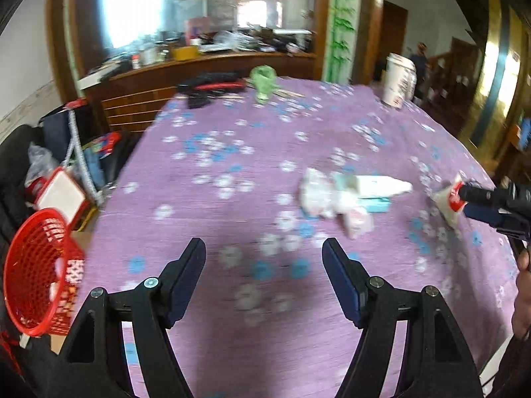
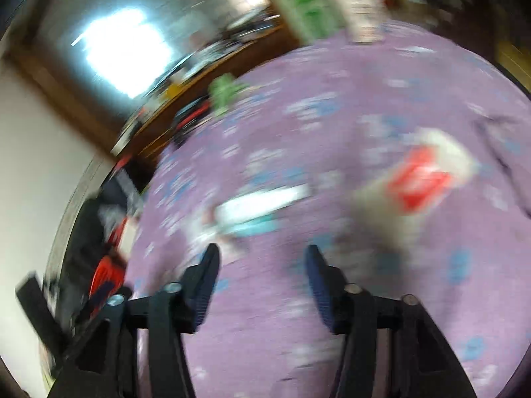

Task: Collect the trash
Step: 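Grasp the white wet-wipe packet with right tool while left tool grasps the plastic bag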

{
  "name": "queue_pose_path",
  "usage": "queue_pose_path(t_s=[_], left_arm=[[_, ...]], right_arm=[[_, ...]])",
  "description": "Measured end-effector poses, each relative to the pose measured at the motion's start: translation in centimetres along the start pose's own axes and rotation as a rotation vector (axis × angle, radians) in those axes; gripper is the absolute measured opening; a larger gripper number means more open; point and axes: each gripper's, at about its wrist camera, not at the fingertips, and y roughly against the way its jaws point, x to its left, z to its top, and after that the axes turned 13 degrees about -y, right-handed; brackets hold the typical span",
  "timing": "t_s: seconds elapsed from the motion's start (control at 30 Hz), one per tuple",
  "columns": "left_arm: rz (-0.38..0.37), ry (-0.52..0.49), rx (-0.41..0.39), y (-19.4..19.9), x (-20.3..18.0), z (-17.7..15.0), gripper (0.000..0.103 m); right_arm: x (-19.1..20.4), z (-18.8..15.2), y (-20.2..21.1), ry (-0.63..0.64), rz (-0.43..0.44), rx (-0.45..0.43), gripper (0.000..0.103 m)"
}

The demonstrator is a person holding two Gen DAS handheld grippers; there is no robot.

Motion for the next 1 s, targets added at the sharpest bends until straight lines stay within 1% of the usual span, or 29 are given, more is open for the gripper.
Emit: queue_pose_path(t_s=[0.03, 0.07, 0.13, 0.2, 0.23, 0.33, 0.4, 0.53, 0.6, 0.63, 0.67, 0.7, 0.77, 0.8, 0.9, 0.97, 1.0], left_arm=[[-0.012, -0.007, 0.006, -0.3, -1.0, 0.4, 0.072], [-0.018, -0.013, 0.009, -0.5, -1.7, 0.8, 0.072], [-0.027, -0.025, 0.008, -0.7, -2.8, 1.1, 0.073], [-0.039, -0.035, 0.008, -1.0, -3.8, 1.4, 0.074], [-0.042, -0.039, 0.009, -1.1, -4.2, 1.5, 0.074], [-0.043, -0.046, 0.020, -1.6, -4.8, 1.6, 0.074], [-0.042, -0.038, 0.029, -2.0, -4.6, 1.6, 0.074], [-0.040, -0.004, 0.043, -2.5, -3.6, 1.6, 0.074], [-0.045, 0.023, 0.055, -3.0, -3.0, 1.8, 0.074], [-0.051, 0.036, 0.059, -3.2, -2.8, 1.8, 0.074], [-0.056, 0.049, 0.061, -3.4, -2.6, 1.9, 0.074], [-0.060, 0.060, 0.065, -3.6, -2.4, 1.9, 0.074], [-0.066, 0.077, 0.075, -4.0, -2.3, 2.3, 0.074], [-0.072, 0.086, 0.079, -4.2, -2.4, 2.5, 0.074], [-0.097, 0.121, 0.095, -4.8, -2.6, 3.0, 0.074], [-0.131, 0.172, 0.119, -5.8, -2.8, 3.5, 0.074], [-0.148, 0.201, 0.129, -6.3, -2.8, 3.6, 0.074]], right_arm=[[-1.5, 1.1, 0.4, -0.056, -0.020, -0.021, 0.073], [-2.4, 1.8, 0.5, -0.086, -0.031, -0.029, 0.073], [-4.2, 3.6, 0.3, -0.144, -0.057, -0.025, 0.073], [-5.2, 4.8, -0.2, -0.171, -0.064, -0.018, 0.073], [-5.4, 5.3, -0.9, -0.176, -0.091, -0.007, 0.073], [-5.6, 6.1, -2.8, -0.191, -0.122, 0.029, 0.073], [-5.1, 6.6, -3.7, -0.171, -0.175, 0.018, 0.073], [-4.3, 7.0, -5.7, -0.104, -0.236, 0.006, 0.073], [-3.7, 7.1, -6.7, -0.076, -0.249, 0.005, 0.073], [-3.2, 7.0, -6.9, -0.047, -0.263, -0.013, 0.070], [-2.9, 6.9, -7.1, -0.025, -0.262, -0.018, 0.063], [-2.6, 6.7, -7.4, -0.002, -0.254, -0.010, 0.048], [-2.3, 6.4, -7.5, 0.034, -0.248, -0.035, 0.048], [-2.1, 6.2, -7.6, 0.051, -0.245, -0.046, 0.045], [-1.9, 5.8, -7.1, 0.086, -0.152, -0.090, 0.044], [-1.6, 5.5, -6.7, 0.114, -0.139, -0.122, 0.044], [-1.3, 5.3, -6.4, 0.129, -0.119, -0.133, 0.044]])
